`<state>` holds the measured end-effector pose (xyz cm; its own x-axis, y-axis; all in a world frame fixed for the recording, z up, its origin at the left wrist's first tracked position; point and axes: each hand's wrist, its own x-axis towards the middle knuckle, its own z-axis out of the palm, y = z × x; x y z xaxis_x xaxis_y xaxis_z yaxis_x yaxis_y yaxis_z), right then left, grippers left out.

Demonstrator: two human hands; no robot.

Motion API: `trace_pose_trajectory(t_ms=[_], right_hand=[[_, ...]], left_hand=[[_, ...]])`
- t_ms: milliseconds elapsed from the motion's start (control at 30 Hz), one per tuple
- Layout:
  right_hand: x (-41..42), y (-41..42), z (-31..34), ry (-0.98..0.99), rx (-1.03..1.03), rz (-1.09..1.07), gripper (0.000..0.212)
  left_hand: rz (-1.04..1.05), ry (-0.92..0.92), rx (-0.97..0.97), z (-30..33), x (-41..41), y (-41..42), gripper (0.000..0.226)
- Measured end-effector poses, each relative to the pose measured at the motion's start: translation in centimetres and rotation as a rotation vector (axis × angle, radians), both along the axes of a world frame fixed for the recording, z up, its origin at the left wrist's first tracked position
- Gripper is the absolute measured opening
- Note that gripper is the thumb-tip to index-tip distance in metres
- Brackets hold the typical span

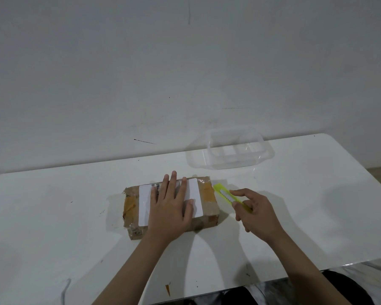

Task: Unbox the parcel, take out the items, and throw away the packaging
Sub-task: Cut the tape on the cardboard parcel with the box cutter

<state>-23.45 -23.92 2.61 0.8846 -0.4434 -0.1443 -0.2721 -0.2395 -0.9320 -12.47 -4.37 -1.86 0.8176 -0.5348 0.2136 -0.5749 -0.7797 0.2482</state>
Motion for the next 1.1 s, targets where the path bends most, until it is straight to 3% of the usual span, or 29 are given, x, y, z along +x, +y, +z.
trace_pose_trajectory(t_ms=[1100], right_hand=[[-3.2,0.5,0.8,0.081,0.046,0.045,0.024]], left_hand=[[0.009,0.026,0.005,0.1,0.5,-0.2,0.06]])
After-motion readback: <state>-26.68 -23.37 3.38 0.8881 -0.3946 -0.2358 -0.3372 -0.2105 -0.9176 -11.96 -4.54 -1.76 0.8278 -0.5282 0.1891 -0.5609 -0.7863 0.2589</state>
